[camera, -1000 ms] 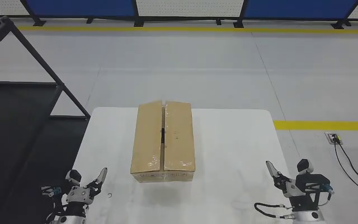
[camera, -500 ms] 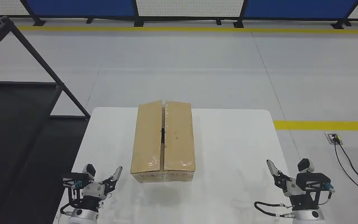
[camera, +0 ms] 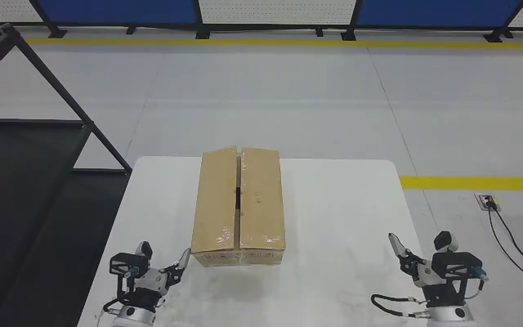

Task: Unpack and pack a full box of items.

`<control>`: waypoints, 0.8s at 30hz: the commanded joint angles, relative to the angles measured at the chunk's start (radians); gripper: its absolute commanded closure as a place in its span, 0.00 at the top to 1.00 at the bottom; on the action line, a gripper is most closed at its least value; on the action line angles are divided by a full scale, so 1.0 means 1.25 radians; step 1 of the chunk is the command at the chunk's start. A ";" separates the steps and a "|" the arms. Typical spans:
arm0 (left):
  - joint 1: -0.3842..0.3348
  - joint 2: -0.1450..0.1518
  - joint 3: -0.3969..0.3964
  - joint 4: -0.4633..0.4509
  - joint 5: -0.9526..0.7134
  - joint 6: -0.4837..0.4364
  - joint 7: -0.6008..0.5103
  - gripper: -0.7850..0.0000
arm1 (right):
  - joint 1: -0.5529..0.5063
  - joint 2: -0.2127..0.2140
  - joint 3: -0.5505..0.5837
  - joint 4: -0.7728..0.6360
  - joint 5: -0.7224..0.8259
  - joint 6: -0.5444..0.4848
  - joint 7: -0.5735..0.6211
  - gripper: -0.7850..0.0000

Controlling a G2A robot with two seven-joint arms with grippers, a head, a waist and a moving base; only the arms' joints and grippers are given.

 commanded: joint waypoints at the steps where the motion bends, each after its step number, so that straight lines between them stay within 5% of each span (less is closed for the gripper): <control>1: 0.000 -0.001 0.007 -0.003 0.009 -0.001 -0.002 1.00 | -0.003 -0.001 0.002 -0.001 -0.003 -0.004 -0.002 1.00; 14: 0.009 -0.008 -0.010 0.006 -0.034 0.031 0.015 1.00 | -0.007 -0.006 0.013 0.002 -0.003 -0.021 0.000 1.00; 24: -0.077 -0.012 0.003 0.068 -0.033 0.025 -0.018 1.00 | -0.014 -0.010 0.035 0.007 0.008 -0.027 -0.005 1.00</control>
